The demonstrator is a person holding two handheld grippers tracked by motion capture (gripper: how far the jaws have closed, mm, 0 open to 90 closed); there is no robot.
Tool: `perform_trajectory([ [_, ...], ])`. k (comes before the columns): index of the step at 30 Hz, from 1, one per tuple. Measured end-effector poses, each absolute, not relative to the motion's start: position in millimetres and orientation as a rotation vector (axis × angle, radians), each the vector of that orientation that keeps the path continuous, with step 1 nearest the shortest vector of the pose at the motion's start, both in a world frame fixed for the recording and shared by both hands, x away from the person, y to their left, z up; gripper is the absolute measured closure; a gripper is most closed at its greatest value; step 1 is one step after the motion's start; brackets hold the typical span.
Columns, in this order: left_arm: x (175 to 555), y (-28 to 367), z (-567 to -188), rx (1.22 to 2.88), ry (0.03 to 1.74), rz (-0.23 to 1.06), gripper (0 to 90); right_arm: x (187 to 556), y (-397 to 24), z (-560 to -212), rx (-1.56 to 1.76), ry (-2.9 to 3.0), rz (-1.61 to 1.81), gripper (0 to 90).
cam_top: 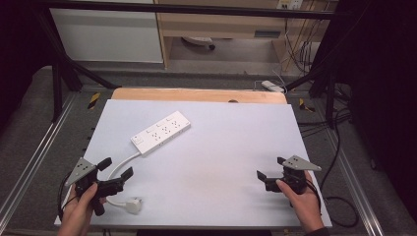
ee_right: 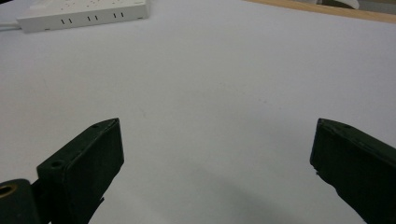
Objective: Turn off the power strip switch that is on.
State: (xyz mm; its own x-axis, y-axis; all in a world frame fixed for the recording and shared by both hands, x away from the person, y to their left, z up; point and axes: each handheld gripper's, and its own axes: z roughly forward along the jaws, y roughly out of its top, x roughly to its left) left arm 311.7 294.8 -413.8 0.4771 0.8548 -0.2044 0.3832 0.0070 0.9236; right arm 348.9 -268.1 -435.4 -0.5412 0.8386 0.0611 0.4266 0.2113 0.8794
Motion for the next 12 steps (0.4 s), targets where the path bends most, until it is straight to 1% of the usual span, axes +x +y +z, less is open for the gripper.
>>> perform_trajectory([
  [7, 309, 282, -423, 1.710, 1.072, 0.526, 6.6, 351, -268, -439, 1.186, 2.075, 1.247, 3.2],
  [9, 308, 281, -426, 1.708, 1.076, 0.496, 6.8, 352, -269, -441, 1.197, 2.071, 1.241, 2.9],
  [12, 307, 281, -430, 1.712, 1.095, 0.515, 7.4, 358, -269, -448, 1.250, 2.076, 1.152, 3.1],
])
